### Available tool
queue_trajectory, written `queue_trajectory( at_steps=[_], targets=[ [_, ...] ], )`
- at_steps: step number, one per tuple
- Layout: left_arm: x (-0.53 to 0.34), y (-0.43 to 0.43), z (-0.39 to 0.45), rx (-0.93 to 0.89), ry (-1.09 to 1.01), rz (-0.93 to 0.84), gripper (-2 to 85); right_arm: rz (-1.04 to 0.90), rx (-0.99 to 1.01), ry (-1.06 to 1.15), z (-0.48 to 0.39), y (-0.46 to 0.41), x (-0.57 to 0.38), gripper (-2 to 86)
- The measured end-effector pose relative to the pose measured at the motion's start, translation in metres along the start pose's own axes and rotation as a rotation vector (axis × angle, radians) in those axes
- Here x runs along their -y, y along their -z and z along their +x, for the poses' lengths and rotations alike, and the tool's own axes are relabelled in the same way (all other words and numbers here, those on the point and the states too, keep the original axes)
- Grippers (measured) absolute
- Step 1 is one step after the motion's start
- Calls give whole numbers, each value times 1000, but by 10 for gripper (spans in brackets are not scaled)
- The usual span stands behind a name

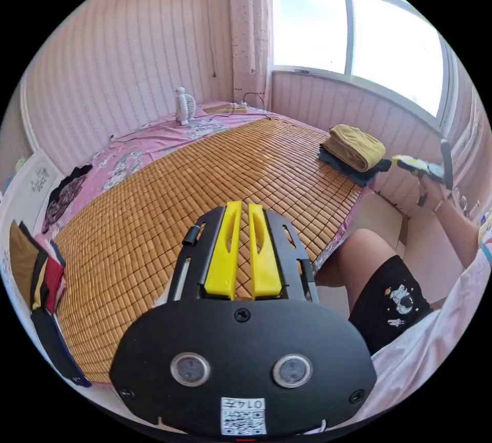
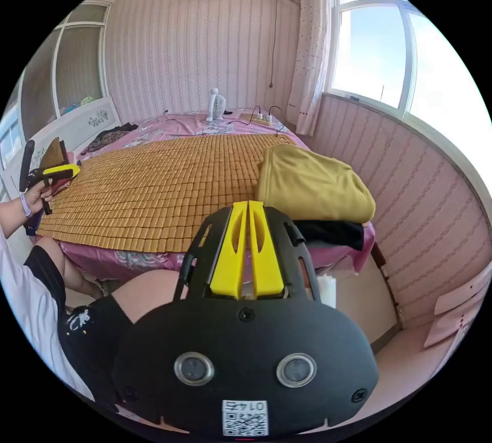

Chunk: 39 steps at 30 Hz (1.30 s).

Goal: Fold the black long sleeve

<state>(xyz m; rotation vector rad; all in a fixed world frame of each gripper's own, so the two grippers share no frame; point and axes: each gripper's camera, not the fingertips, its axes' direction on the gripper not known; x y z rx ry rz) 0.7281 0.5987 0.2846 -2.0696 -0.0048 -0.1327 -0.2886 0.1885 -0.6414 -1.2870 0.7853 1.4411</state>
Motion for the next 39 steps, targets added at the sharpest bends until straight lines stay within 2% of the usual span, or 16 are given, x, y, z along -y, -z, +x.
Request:
queue_trajectory(
  at_steps=[3,6,11,17,20,26,32,39],
  targets=[
    [-84,79,-45,37,195,63,5,-38,124,11,-81,-5,-35,0],
    [-174,148,-75,164,352,143,-4,-23,224,87,-164,-9,-49,-1],
    [-337,238,-106,364,598,236,2,-60,524,365,-319,-34,-47,3],
    [-521,280,-142,491,942,247,53,-150,767,706,-495,-75,-53,43],
    [-599,285,-163,499,1107,258,64,-222,882,790,-578,-106,-51,70],
    [-685,285,-221,559,1232,335,75,-366,1042,868,-747,-178,-38,84],
    [-714,261,-308,600,1260,381,94,-439,1065,832,-905,-252,-39,101],
    [-725,208,-391,618,1253,270,97,-476,1069,839,-1041,-316,-59,113]
  ],
)
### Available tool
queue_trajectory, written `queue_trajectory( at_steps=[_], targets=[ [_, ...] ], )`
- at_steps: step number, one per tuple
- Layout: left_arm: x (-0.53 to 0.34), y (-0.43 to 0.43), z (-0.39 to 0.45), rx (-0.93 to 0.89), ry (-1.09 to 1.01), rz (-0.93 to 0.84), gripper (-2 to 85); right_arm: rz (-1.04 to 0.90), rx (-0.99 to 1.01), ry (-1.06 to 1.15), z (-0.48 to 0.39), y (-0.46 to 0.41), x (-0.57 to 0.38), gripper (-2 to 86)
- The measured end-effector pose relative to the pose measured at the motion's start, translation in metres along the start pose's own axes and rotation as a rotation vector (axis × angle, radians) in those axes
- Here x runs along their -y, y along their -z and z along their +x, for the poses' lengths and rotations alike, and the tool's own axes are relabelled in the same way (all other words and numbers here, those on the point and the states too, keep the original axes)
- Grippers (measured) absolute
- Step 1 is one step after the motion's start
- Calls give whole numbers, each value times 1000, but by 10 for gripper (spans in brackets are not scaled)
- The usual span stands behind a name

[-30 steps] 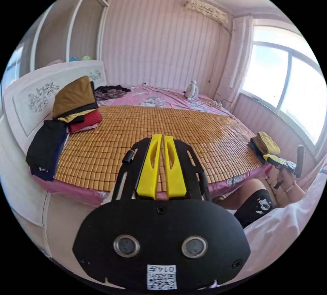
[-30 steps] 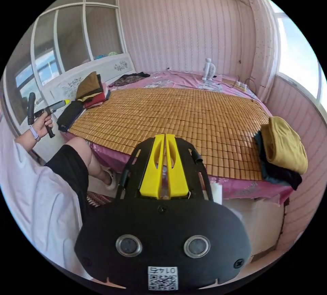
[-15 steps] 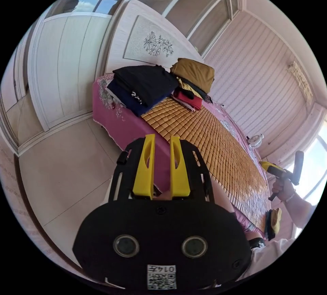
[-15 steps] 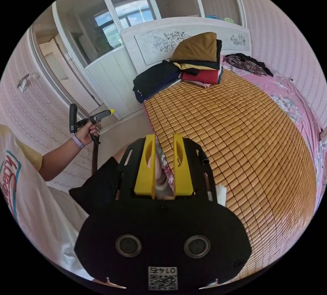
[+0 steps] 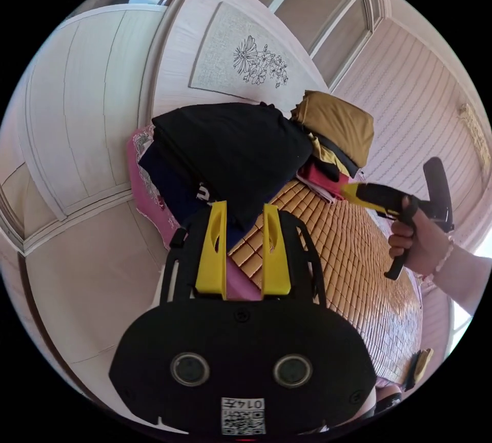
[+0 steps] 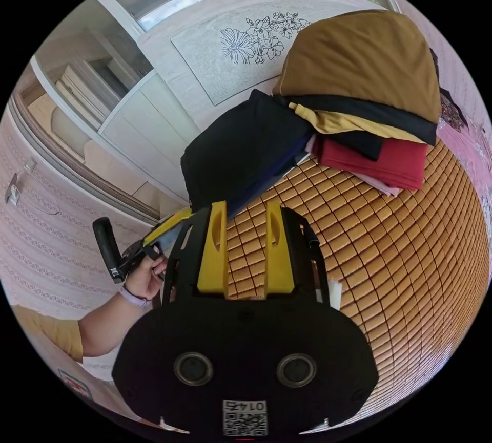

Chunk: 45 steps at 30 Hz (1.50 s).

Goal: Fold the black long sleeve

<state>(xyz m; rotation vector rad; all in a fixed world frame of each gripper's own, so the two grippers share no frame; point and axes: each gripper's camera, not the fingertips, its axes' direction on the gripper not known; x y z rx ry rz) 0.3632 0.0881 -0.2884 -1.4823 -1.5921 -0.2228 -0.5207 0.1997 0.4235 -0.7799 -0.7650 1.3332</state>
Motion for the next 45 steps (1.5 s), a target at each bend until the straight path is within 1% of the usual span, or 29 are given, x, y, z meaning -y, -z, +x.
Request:
queue_trajectory(
  at_steps=[2,6,8,9,11,12,15,16,19,21,22,23,24,26,27,29,30,31,32,34,36,38,42,45],
  targets=[
    [2,-40,-8,62,-20,-136,74,-7,-23,3,4,-33,28,115],
    [-2,-55,-18,48,-83,-90,56,39,-114,41,8,-68,61,108],
    [-3,-62,-12,70,-137,-84,47,-29,-157,8,20,-96,72,85],
    [-3,-64,-11,73,-139,-83,43,-35,-164,-8,22,-100,72,80],
    [1,-65,-7,63,-92,-79,26,-28,-166,-42,26,-102,72,32],
    [3,-64,-6,52,-82,-77,22,-40,-166,-34,25,-101,72,26],
    [17,-45,3,7,-90,-29,10,-36,-124,28,26,-78,74,6],
    [24,-33,10,7,-110,4,8,-2,-65,15,31,-60,74,3],
    [41,0,37,3,-221,91,8,100,102,-20,39,-2,70,-1],
    [44,20,60,-46,-326,159,11,177,109,32,37,40,56,-1],
    [40,29,76,-113,-384,181,13,213,93,67,39,68,39,-1],
    [34,30,93,-215,-416,154,16,239,82,49,50,95,15,1],
    [30,28,103,-272,-427,130,18,245,87,21,59,108,1,2],
    [-1,15,154,-487,-455,19,29,269,74,-96,101,158,-69,9],
    [-12,10,169,-532,-455,-12,32,268,47,-123,112,169,-90,12],
    [-61,-15,228,-698,-490,-159,35,223,-124,-267,152,199,-179,30],
    [-72,-22,240,-727,-505,-209,35,196,-175,-309,160,204,-202,49],
    [-90,-37,259,-764,-508,-320,30,141,-258,-398,175,212,-247,87],
    [-102,-50,273,-788,-502,-414,19,117,-281,-503,183,221,-287,115],
    [-111,-56,285,-777,-520,-458,0,160,-250,-555,179,234,-336,134],
    [-108,-59,294,-693,-555,-456,-3,203,-262,-561,166,240,-366,136],
    [-91,-68,303,-605,-582,-460,1,207,-278,-509,146,237,-381,133],
    [-68,-91,322,-499,-631,-448,32,116,-297,-355,123,215,-360,130],
    [-60,-125,353,-449,-679,-506,49,47,-314,-204,111,198,-322,126]
  ],
)
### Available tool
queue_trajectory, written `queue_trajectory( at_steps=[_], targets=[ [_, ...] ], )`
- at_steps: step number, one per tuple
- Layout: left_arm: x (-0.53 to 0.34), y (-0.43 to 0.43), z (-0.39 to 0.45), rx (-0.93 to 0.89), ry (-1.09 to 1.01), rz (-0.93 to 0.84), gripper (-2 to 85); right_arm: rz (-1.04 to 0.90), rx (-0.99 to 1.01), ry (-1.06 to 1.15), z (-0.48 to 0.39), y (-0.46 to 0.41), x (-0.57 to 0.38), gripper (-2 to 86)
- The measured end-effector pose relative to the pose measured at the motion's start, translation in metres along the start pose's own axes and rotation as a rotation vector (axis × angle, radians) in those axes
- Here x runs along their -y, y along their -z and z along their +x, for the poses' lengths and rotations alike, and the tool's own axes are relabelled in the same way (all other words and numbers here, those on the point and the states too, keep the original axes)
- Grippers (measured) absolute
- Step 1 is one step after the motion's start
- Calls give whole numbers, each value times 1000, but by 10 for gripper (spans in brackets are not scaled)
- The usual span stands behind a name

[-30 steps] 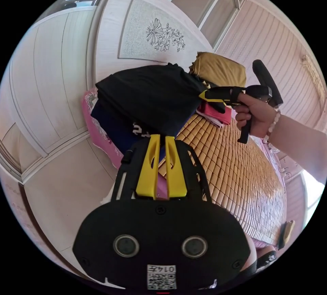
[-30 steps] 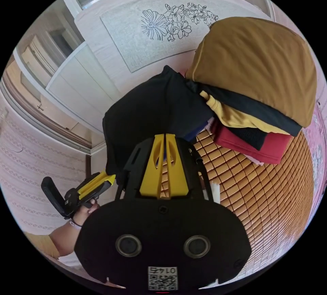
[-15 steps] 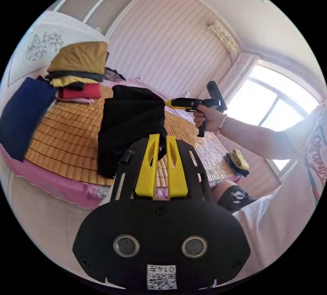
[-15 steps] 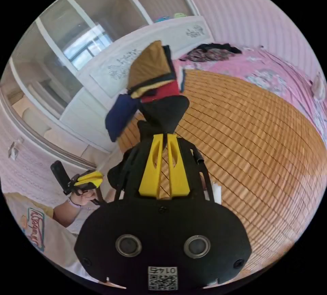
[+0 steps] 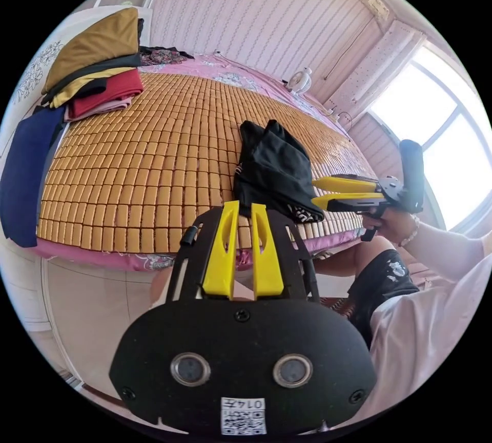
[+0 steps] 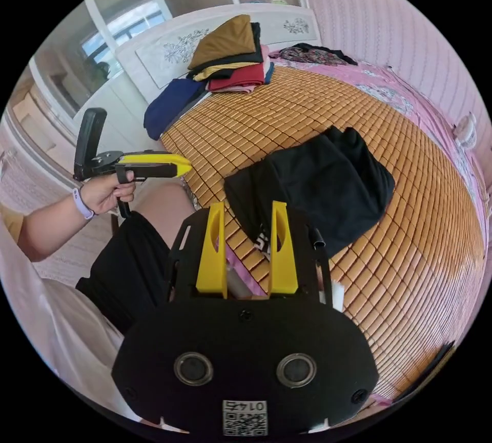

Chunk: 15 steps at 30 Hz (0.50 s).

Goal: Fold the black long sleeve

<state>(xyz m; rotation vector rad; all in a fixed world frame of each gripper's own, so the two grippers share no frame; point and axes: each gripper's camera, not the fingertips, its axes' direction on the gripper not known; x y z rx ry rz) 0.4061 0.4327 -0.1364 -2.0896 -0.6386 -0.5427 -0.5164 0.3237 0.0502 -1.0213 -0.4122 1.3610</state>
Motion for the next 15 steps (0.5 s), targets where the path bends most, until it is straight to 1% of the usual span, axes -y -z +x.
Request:
queue_trajectory(
  at_steps=[2,4,7,9,10,12,14,15],
  targets=[
    [28,-26,4,25,8,-55,50,-39,-42,83,-11,-12,29,116],
    [47,-42,10,39,7,-75,50,-77,-79,91,-12,-19,49,110],
    [72,-65,21,110,-27,-126,60,-145,-153,72,-3,-29,68,93],
    [83,-81,23,162,-42,-197,64,-211,-202,78,5,-36,69,70],
    [87,-93,24,196,-58,-266,65,-241,-222,91,12,-36,67,58],
    [93,-94,24,185,-79,-259,62,-179,-166,80,23,-19,62,47],
    [99,-90,20,169,-72,-254,59,-127,-50,-25,45,17,56,32],
    [100,-89,19,163,-70,-250,58,-91,-28,-50,50,30,52,29]
  ],
)
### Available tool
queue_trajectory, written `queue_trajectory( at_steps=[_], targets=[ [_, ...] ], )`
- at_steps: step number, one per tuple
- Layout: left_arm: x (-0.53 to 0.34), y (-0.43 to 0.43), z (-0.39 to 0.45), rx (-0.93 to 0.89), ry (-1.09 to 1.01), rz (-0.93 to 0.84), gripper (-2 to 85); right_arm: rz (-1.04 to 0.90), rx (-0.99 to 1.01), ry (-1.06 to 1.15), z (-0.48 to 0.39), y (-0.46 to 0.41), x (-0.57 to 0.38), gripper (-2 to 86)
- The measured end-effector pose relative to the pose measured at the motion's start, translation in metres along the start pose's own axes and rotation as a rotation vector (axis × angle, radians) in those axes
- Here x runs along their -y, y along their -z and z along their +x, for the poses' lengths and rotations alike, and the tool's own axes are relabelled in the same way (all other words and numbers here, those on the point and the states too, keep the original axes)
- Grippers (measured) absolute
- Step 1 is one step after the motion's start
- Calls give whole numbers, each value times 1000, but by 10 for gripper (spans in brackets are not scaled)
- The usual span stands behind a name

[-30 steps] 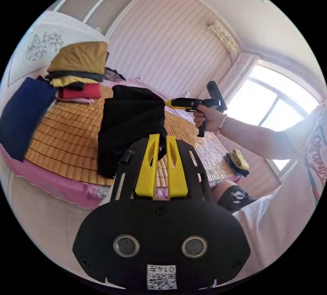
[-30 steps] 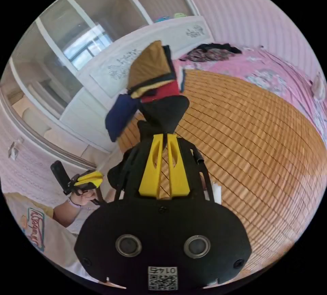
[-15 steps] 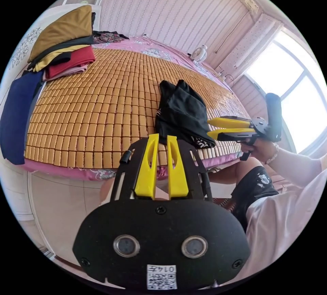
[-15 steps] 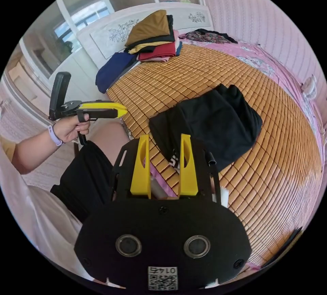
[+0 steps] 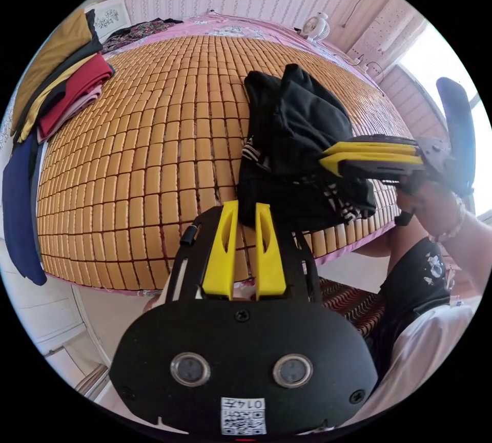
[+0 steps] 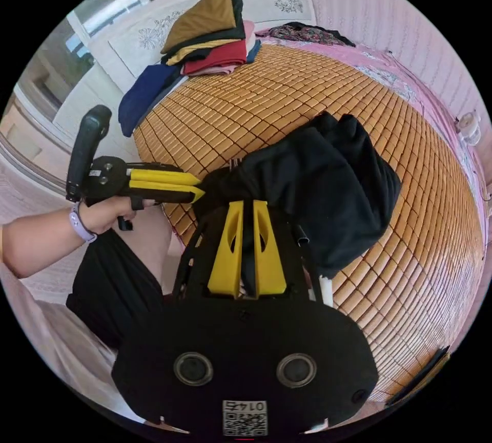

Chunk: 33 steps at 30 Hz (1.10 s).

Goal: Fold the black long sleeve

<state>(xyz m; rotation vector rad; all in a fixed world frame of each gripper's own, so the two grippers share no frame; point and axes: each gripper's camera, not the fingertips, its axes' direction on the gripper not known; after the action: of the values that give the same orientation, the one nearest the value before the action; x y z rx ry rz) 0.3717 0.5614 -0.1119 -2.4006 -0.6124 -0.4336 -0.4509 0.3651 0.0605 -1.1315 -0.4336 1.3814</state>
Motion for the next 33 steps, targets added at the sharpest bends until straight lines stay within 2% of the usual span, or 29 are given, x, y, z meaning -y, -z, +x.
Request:
queue_trajectory(
  at_steps=[3,7,9,11,13,17,22,25,27,29,33],
  targets=[
    [1,7,-9,-41,21,19,46,195,22,-111,27,70,-39,19],
    [0,19,-19,-65,48,32,13,385,60,-439,79,157,-130,18],
    [-1,27,-20,-56,42,29,7,374,17,-580,98,179,-171,22],
    [-4,43,-21,-67,41,38,3,285,-29,-709,114,197,-212,42],
    [-10,56,-22,-77,32,50,1,255,-46,-741,117,213,-228,66],
    [-27,79,-25,-76,-2,56,0,256,-200,-667,107,246,-229,102],
    [-49,96,-35,-76,-11,34,-1,216,-213,-614,115,256,-203,129],
    [-65,108,-44,-95,-1,41,-2,176,-128,-659,129,252,-192,97],
    [-75,118,-51,-115,9,53,-4,149,-15,-716,136,257,-191,25],
    [-86,143,-65,-157,36,105,-6,254,126,-766,138,288,-197,12],
    [-95,209,-88,-186,41,243,-9,479,247,-720,129,367,-201,8]
  ],
)
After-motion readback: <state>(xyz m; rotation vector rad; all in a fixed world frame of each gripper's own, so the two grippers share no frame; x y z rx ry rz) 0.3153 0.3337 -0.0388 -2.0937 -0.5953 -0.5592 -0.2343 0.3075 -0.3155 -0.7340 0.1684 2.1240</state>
